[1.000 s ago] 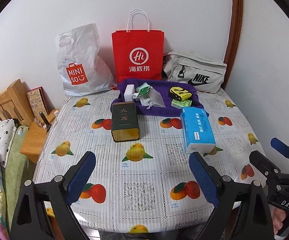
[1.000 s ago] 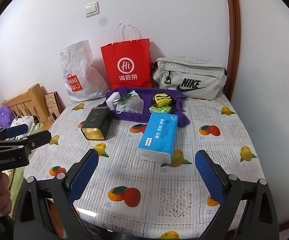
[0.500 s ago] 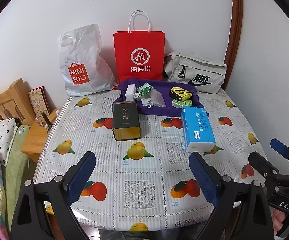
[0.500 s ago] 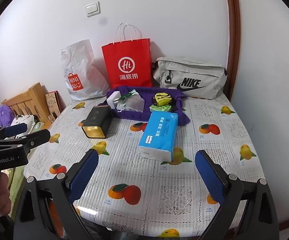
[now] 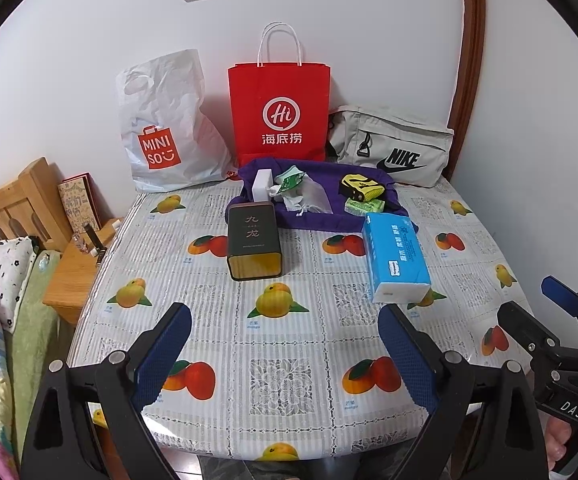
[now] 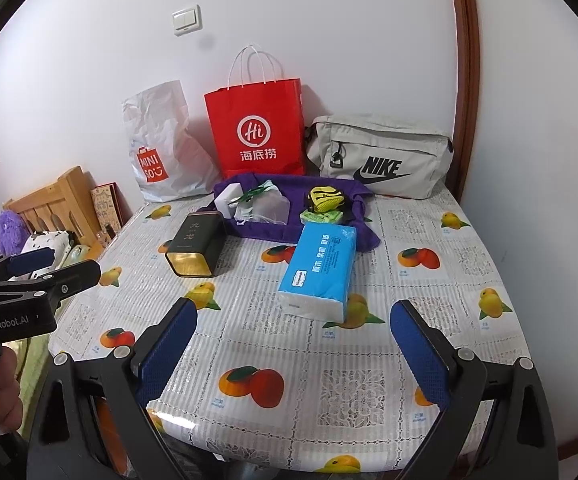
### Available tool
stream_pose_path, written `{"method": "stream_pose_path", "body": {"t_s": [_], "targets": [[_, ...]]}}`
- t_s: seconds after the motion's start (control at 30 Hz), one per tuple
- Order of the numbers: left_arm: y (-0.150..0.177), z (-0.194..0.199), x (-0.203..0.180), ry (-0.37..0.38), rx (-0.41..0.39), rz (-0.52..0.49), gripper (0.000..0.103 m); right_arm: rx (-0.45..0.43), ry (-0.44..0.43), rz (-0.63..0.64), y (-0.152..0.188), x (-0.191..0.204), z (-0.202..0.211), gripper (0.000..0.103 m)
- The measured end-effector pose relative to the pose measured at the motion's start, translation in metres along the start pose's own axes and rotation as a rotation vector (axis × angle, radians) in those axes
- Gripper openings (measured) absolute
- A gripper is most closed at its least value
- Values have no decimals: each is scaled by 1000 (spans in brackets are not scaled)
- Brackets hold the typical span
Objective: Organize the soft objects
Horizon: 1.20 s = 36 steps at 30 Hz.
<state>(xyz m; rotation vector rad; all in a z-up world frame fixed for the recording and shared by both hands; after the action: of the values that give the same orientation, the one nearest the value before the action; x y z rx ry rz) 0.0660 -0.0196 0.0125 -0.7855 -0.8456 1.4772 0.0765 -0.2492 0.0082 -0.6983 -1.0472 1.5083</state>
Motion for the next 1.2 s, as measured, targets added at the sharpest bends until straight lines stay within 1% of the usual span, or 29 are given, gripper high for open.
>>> {"method": "stream_pose_path", "body": {"t_s": [0.8, 1.2], "targets": [[-1, 5, 7, -7, -5, 3, 95, 2, -7, 8, 0, 3, -1, 96], [-3, 4, 8, -2, 5, 10, 95, 5, -9, 6, 0, 3, -2, 96]]}}
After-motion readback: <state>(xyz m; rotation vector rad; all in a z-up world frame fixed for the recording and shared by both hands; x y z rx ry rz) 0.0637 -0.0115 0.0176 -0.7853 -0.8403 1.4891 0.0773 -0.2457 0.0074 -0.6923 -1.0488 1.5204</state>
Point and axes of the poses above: each gripper's, at about its wrist camera, not at the fingertips, and z roughly against the way its jaws point, x to its left, y to its underside, the point moved 3 cm from there along -z, roughly the way its jaws point, and after that the axes turned 14 degrees about -x, right-handed, at the moved point
